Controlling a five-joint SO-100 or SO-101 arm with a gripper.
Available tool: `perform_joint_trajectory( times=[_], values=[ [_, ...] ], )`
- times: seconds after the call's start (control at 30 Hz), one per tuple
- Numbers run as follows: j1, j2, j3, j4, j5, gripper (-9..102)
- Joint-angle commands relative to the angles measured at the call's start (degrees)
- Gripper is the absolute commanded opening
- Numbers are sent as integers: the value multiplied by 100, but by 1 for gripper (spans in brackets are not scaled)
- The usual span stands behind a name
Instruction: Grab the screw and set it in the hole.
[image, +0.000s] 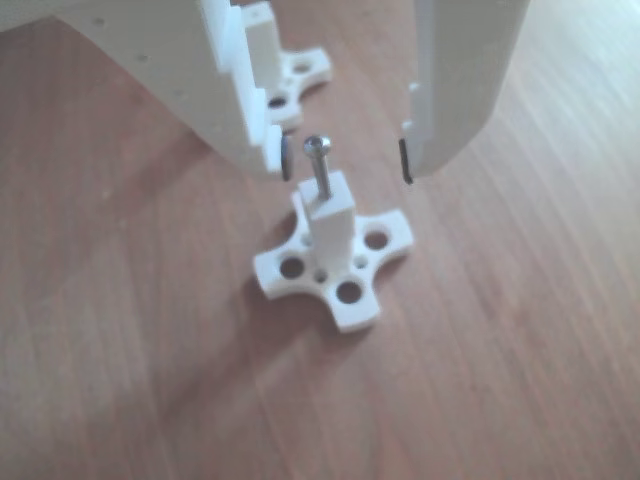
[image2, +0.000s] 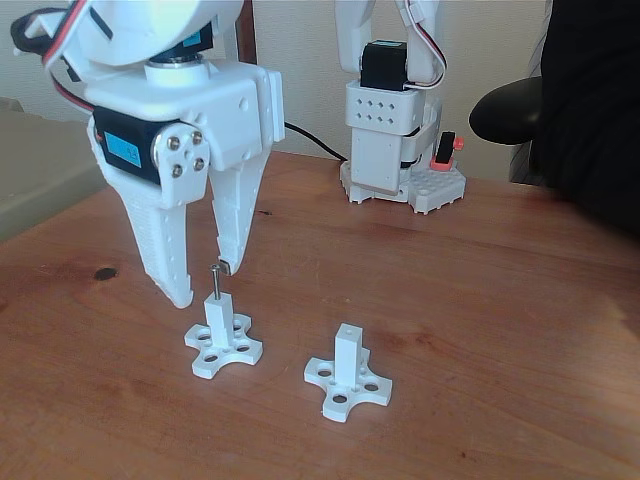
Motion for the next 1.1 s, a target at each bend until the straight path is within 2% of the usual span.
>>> perform_joint_trajectory(
  times=[0.0, 1.07],
  values=[
    [-44, 114, -527, -26, 26, 14],
    [-88, -26, -633, -62, 70, 14]
  ],
)
